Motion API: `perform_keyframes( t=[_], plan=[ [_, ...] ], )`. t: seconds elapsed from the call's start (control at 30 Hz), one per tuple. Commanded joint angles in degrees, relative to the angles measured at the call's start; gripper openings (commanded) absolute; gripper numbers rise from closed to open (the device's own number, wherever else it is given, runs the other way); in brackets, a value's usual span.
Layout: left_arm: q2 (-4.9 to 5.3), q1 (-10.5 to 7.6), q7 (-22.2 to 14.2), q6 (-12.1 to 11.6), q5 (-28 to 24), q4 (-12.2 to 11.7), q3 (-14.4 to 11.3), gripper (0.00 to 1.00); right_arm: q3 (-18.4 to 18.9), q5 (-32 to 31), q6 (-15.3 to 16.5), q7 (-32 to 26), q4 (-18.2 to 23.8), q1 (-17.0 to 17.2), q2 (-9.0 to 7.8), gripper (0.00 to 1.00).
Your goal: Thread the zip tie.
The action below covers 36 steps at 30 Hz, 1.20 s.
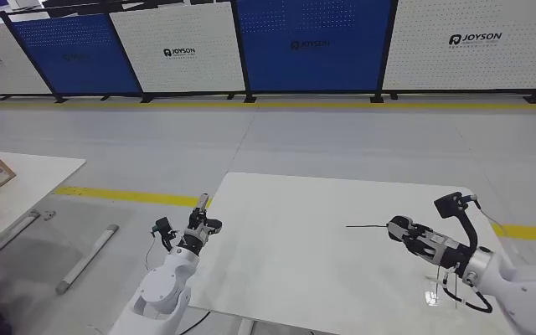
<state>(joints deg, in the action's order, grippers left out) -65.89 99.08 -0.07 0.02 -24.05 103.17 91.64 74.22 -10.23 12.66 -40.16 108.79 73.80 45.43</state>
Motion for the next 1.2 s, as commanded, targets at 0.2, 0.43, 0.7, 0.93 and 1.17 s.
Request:
perform_keyframes(
  t=[0.2,0.43,0.7,0.93,1.17],
  plan=[
    [0.67,-1.38,-12.9,16.6,0.4,7.2,-2.5,1.0,0.0,0.0,0.0,0.0,0.0,0.0,0.0,0.0],
    [1.42,-4.22,-20.6,19.5,1.7,4.4,-8.6,1.0,0.0,0.0,0.0,0.0,0.0,0.0,0.0,0.0],
    [1.27,-4.17,-21.2,19.2,-1.4,3.5,-8.6,1.0,0.7,-5.8,2.5,4.0,0.6,0.5,0.08,0.0],
    [2.04,-3.21,-27.0,19.5,-15.9,1.8,-8.2,1.0,-4.9,-19.8,6.8,7.9,1.9,-1.3,0.67,0.0],
    [6.35,-5.09,-24.6,19.5,-22.7,3.7,-15.4,1.0,-12.4,-22.2,6.8,5.0,2.2,-5.8,0.11,0.0]
  ],
)
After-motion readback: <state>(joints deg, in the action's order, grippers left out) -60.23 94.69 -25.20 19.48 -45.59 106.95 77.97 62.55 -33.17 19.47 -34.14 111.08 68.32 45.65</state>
